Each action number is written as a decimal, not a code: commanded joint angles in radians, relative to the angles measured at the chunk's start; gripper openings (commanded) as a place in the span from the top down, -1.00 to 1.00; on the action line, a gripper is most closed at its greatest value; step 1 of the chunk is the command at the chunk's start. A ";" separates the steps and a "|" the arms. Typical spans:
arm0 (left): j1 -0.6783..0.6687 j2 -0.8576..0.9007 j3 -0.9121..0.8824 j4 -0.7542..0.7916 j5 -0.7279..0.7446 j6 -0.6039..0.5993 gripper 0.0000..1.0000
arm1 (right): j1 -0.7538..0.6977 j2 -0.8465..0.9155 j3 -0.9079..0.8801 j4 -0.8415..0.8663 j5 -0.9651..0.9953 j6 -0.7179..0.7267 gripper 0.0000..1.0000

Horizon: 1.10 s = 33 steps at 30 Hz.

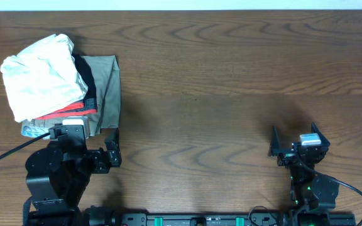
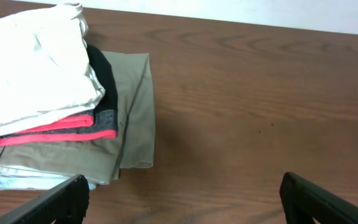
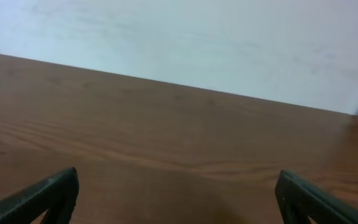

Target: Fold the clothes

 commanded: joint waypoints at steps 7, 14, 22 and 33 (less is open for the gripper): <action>0.003 -0.003 -0.001 -0.003 0.002 0.010 -0.96 | -0.010 -0.002 -0.002 -0.005 0.006 -0.010 -0.99; 0.002 -0.018 -0.003 -0.047 0.003 0.010 -0.96 | -0.010 -0.002 -0.002 -0.005 0.006 -0.010 -0.99; 0.000 -0.229 -0.129 -0.131 -0.079 0.014 -0.96 | -0.010 -0.002 -0.002 -0.005 0.006 -0.010 -0.98; -0.005 -0.503 -0.539 0.245 -0.108 0.055 -0.96 | -0.010 -0.002 -0.002 -0.005 0.006 -0.010 -0.99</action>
